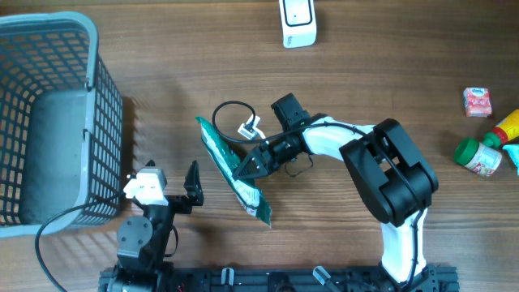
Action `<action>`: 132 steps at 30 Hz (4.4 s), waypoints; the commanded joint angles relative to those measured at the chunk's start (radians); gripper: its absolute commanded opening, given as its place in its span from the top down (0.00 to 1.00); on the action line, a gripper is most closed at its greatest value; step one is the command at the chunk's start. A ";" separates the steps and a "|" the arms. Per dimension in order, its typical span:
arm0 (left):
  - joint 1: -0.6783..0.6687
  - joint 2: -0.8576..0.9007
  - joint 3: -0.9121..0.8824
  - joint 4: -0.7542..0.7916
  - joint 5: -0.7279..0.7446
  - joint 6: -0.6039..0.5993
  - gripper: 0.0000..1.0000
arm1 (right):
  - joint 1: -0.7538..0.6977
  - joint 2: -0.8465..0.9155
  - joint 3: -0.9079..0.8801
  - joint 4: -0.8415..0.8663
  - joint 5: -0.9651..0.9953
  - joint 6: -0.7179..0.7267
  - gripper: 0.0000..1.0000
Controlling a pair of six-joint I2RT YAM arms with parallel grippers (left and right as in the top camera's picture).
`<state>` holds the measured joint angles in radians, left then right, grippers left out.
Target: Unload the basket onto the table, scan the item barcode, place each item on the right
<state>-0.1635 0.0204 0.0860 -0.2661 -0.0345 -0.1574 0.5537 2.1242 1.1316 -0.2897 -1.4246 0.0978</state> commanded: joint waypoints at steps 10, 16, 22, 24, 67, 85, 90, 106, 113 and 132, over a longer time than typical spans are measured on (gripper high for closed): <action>0.004 -0.004 -0.004 0.001 0.008 0.019 0.00 | -0.103 0.029 -0.002 -0.089 0.338 0.085 0.93; 0.004 -0.004 -0.004 0.001 0.008 0.019 0.00 | -0.151 0.029 -0.002 -0.152 0.488 0.087 0.72; 0.004 -0.004 -0.004 0.001 0.008 0.019 0.00 | -0.229 0.028 0.000 -0.187 0.534 0.080 0.40; 0.004 -0.004 -0.004 0.001 0.008 0.019 0.00 | -0.249 0.028 0.000 -0.182 0.390 0.014 0.37; 0.004 -0.004 -0.004 0.001 0.008 0.019 0.00 | -0.003 -0.657 0.117 -0.728 1.376 0.166 0.95; 0.004 -0.004 -0.004 0.001 0.008 0.019 0.00 | 0.101 -0.508 0.172 -0.863 1.540 0.168 0.95; 0.004 -0.004 -0.004 0.001 0.008 0.019 0.00 | 0.129 -0.495 0.254 -0.902 1.538 0.246 0.95; 0.004 -0.004 -0.003 0.001 0.008 0.019 0.00 | 0.126 -0.545 0.377 -0.929 1.255 0.148 0.96; 0.004 -0.004 -0.004 0.001 0.008 0.019 0.00 | 0.126 -0.544 0.377 -0.859 1.150 0.114 0.96; 0.004 -0.004 -0.004 0.140 0.403 0.015 0.00 | 0.014 -0.544 0.377 -0.735 0.655 0.109 0.96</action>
<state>-0.1631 0.0204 0.0853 -0.1673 0.1249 -0.1577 0.6090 1.6081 1.4876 -1.0119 -0.5732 0.2398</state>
